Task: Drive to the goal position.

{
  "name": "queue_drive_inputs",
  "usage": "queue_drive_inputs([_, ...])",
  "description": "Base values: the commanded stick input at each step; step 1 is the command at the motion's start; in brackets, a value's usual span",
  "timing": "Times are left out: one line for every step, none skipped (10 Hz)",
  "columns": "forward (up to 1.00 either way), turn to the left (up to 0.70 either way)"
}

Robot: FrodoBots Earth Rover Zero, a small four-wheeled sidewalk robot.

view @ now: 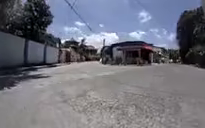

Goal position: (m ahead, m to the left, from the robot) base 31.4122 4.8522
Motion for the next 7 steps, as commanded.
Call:
queue_drive_inputs([1.00, 0.12])
queue_drive_inputs([1.00, 0.12])
queue_drive_inputs([1.00, 0.12])
queue_drive_inputs([1.00, 0.12])
queue_drive_inputs([1.00, 0.12])
queue_drive_inputs([1.00, 0.12])
queue_drive_inputs([1.00, 0.12])
